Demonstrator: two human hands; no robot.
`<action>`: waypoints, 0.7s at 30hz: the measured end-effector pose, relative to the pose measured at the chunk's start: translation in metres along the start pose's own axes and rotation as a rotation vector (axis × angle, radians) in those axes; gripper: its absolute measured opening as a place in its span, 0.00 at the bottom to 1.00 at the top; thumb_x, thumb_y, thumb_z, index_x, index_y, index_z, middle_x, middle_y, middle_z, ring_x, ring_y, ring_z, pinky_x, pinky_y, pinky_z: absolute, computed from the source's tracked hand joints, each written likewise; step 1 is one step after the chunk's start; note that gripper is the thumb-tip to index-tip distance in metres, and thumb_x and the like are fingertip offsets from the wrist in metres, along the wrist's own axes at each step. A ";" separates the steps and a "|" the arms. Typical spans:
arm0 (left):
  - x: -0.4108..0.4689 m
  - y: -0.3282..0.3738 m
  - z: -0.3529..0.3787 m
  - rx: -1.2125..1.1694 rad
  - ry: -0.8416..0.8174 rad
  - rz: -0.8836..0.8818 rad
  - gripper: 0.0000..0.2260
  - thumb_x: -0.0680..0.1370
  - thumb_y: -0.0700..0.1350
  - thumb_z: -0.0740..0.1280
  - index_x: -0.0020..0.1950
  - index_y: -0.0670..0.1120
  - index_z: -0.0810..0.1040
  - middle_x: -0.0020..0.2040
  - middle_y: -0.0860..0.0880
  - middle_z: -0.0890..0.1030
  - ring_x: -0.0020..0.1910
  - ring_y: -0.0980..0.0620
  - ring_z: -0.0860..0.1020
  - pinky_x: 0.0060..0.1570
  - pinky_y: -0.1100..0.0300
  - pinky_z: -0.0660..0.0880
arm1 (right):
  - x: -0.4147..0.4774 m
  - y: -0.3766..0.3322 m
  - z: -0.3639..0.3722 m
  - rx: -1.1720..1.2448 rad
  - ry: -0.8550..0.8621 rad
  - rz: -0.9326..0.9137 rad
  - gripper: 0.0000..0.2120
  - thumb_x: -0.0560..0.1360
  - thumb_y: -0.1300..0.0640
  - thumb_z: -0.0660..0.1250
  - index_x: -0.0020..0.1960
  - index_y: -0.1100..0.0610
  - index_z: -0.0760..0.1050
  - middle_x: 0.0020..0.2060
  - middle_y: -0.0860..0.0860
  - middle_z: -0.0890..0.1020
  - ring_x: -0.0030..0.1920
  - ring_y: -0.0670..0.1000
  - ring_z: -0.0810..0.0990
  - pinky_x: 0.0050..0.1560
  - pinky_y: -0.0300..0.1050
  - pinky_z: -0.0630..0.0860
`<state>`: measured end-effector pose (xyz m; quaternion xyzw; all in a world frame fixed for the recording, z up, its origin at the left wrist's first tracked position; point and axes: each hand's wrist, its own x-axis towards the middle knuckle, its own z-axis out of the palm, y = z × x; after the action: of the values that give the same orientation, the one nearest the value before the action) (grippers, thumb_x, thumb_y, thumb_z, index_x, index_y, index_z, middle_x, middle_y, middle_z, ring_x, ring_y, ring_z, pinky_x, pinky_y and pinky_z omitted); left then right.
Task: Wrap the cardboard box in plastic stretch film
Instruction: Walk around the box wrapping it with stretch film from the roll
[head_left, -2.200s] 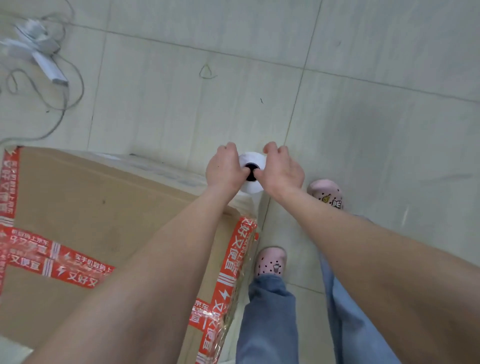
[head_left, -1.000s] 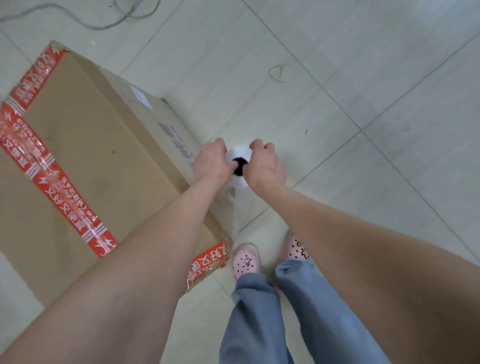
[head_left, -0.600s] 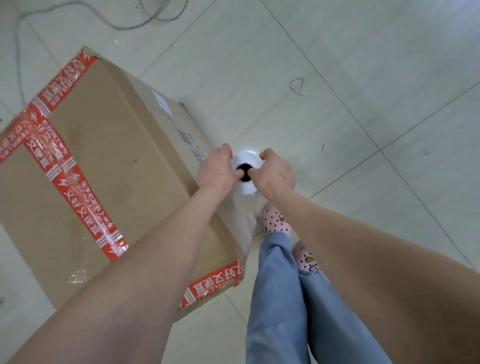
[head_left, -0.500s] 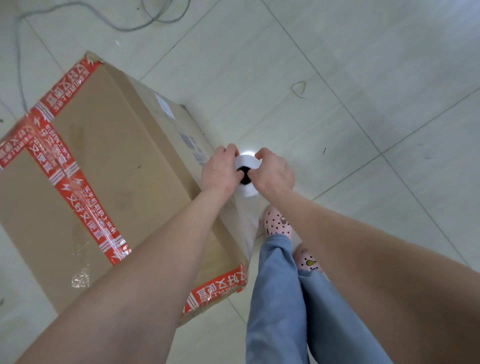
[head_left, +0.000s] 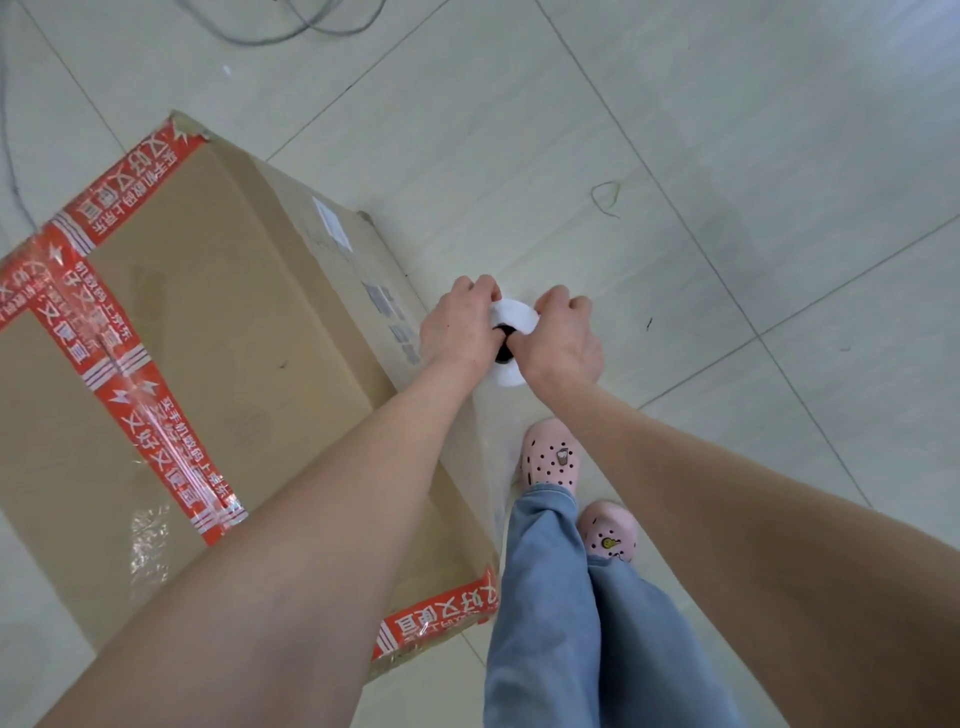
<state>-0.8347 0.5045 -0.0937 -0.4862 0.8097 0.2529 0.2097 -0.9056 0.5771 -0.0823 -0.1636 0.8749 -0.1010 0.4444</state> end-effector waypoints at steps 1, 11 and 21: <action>0.002 0.001 -0.001 0.013 0.000 0.020 0.11 0.73 0.41 0.64 0.56 0.48 0.73 0.53 0.48 0.73 0.48 0.46 0.74 0.37 0.57 0.64 | 0.002 -0.001 -0.002 -0.016 0.005 -0.031 0.16 0.73 0.58 0.65 0.59 0.55 0.67 0.56 0.53 0.70 0.39 0.56 0.72 0.38 0.46 0.66; 0.013 -0.008 -0.022 -0.014 -0.029 -0.116 0.08 0.73 0.46 0.64 0.50 0.43 0.72 0.43 0.48 0.74 0.40 0.45 0.72 0.35 0.57 0.65 | 0.019 -0.038 -0.014 -0.344 -0.037 -0.335 0.21 0.75 0.62 0.62 0.66 0.48 0.69 0.60 0.52 0.71 0.44 0.57 0.74 0.41 0.46 0.68; 0.031 -0.028 -0.046 -0.100 0.027 -0.187 0.16 0.73 0.53 0.68 0.54 0.44 0.71 0.50 0.47 0.76 0.45 0.45 0.75 0.38 0.56 0.67 | 0.030 -0.062 -0.006 0.016 0.000 -0.009 0.17 0.74 0.57 0.66 0.61 0.56 0.65 0.58 0.52 0.70 0.44 0.57 0.75 0.40 0.47 0.66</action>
<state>-0.8280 0.4441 -0.0819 -0.5730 0.7499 0.2657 0.1968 -0.9145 0.5089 -0.0814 -0.1641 0.8734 -0.1098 0.4452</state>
